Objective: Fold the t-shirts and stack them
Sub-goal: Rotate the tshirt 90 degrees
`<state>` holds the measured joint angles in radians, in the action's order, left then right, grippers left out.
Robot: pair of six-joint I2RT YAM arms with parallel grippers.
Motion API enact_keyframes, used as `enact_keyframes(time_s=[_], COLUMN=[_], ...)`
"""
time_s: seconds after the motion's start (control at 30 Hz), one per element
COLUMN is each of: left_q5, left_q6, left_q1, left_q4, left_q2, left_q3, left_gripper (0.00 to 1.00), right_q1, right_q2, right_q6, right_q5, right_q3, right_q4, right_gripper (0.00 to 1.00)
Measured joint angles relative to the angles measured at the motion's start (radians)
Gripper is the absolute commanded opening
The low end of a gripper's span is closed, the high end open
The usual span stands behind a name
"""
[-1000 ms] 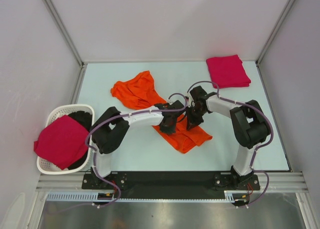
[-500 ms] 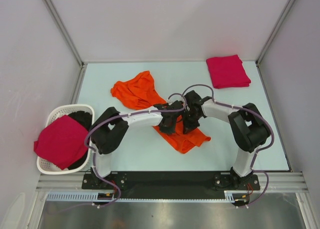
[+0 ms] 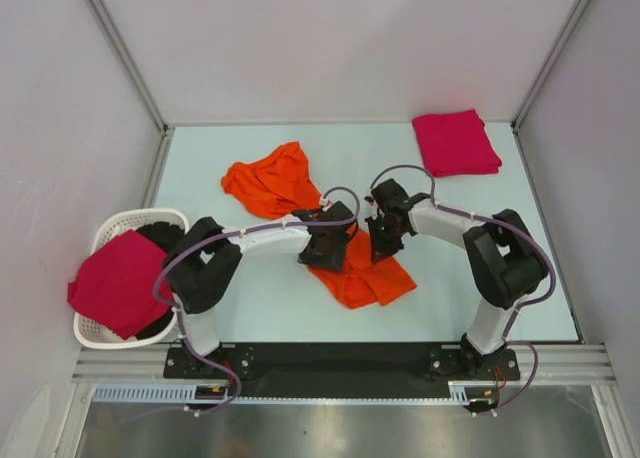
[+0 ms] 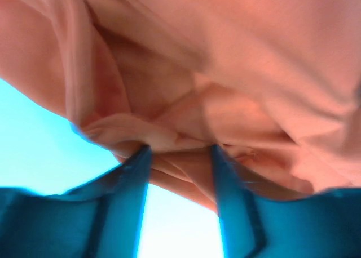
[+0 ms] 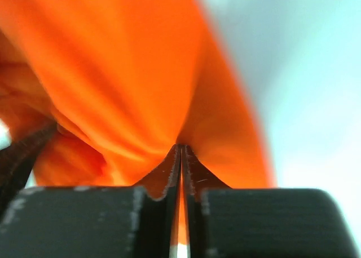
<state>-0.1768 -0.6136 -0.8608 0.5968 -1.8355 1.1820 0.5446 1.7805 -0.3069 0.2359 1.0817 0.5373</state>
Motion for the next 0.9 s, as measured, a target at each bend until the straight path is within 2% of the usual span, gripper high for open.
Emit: enact_keyframes(time_s=[0.03,0.07,0.13,0.17,0.2,0.27,0.4,0.43,0.5,0.57,0.6,0.63,0.77,0.83,0.9], left_q5=[-0.006,-0.012,-0.031,-0.036,-0.043,-0.060,-0.100,-0.109,-0.126,-0.146,-0.158,-0.165,-0.165,-0.134,-0.103], left_q6=[0.020,0.026,0.047,0.058,0.069,0.095,0.172,0.188,0.225,0.257,0.268,0.279,0.298,0.280,0.261], left_q1=[0.000,0.001,0.001,0.001,0.001,0.001,0.029,0.045,0.100,0.160,0.189,0.214,0.289,0.325,0.365], left_q4=[0.009,0.016,0.034,0.038,0.043,0.048,0.063,0.064,0.079,0.111,0.141,0.176,0.341,0.410,0.460], left_q2=[0.003,0.008,0.038,0.064,0.095,0.162,0.253,0.251,0.226,0.169,0.127,0.081,-0.086,-0.141,-0.159], left_q3=[0.004,0.008,0.021,0.031,0.045,0.086,0.278,0.327,0.443,0.564,0.629,0.696,0.911,0.970,0.976], left_gripper=[0.89,0.96,0.99,1.00,1.00,1.00,1.00,0.91,0.82,0.36,0.16,0.00,0.00,0.00,0.00], right_q1=[-0.010,-0.017,-0.035,-0.044,-0.051,-0.071,-0.142,-0.156,-0.190,-0.207,-0.208,-0.207,-0.206,-0.205,-0.202], right_q2=[-0.008,-0.022,-0.095,-0.142,-0.181,-0.273,-0.365,-0.362,-0.323,-0.240,-0.193,-0.150,-0.031,0.021,0.080], right_q6=[0.010,0.019,0.042,0.054,0.063,0.083,0.110,0.111,0.111,0.110,0.108,0.105,0.087,0.083,0.081], right_q5=[-0.021,-0.031,-0.063,-0.075,-0.080,-0.090,-0.077,-0.069,-0.047,-0.036,-0.032,-0.026,0.017,0.040,0.072], right_q3=[0.003,0.006,0.010,0.018,0.032,0.087,0.234,0.257,0.313,0.367,0.386,0.395,0.407,0.475,0.596], right_q4=[0.003,0.005,0.015,0.024,0.030,0.033,-0.007,-0.023,-0.051,-0.060,-0.062,-0.065,-0.028,0.026,0.069], right_gripper=[0.17,0.31,0.33,0.48,0.53,0.56,0.50,0.50,0.45,0.39,0.35,0.30,0.06,0.01,0.00])
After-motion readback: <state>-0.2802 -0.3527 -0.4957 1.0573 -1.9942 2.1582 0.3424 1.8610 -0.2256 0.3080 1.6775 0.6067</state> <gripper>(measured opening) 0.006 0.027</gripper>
